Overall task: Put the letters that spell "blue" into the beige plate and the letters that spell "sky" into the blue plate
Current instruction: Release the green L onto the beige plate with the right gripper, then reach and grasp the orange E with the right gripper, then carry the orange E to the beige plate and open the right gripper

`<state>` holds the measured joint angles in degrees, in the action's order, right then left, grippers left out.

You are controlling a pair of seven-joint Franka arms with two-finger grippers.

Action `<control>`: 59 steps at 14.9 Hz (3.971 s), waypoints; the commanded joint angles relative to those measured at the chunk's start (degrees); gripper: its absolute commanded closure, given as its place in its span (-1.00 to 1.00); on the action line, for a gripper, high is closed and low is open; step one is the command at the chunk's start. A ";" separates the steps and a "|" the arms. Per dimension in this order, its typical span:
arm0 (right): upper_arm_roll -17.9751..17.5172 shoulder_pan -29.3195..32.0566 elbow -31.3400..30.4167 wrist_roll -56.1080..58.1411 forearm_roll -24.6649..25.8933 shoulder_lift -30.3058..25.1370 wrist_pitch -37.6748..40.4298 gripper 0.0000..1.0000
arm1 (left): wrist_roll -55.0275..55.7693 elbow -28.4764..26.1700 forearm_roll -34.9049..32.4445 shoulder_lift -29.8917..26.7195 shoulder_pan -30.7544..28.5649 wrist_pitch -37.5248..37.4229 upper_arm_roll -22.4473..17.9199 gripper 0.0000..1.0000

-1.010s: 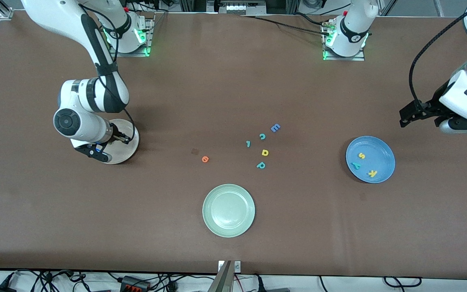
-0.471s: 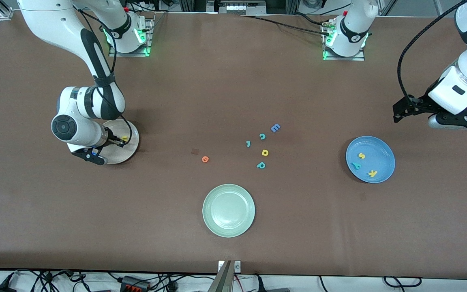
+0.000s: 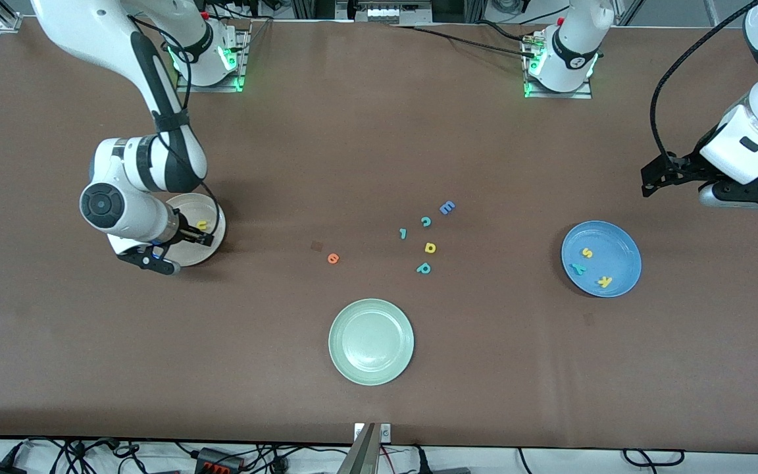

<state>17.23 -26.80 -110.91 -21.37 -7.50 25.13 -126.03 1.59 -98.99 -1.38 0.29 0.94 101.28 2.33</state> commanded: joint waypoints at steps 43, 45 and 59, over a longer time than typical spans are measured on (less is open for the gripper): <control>-1.32 -20.57 25.57 -17.21 -12.27 24.17 -7.48 -0.19 | -1.32 0.64 1.64 -0.64 0.47 -2.75 0.13 -1.00; -1.32 -20.84 25.57 -17.21 -12.27 24.17 -7.48 -0.12 | -1.41 0.64 1.64 -0.64 0.47 -2.75 0.13 -1.00; 2.18 -18.38 14.53 -8.19 -11.48 10.31 3.95 0.91 | -1.32 1.25 1.82 -0.55 0.47 -3.54 0.13 -1.00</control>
<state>18.02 -46.17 -87.22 -34.82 -18.60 41.95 -122.40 1.59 -98.79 -1.28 0.17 1.47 98.97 2.51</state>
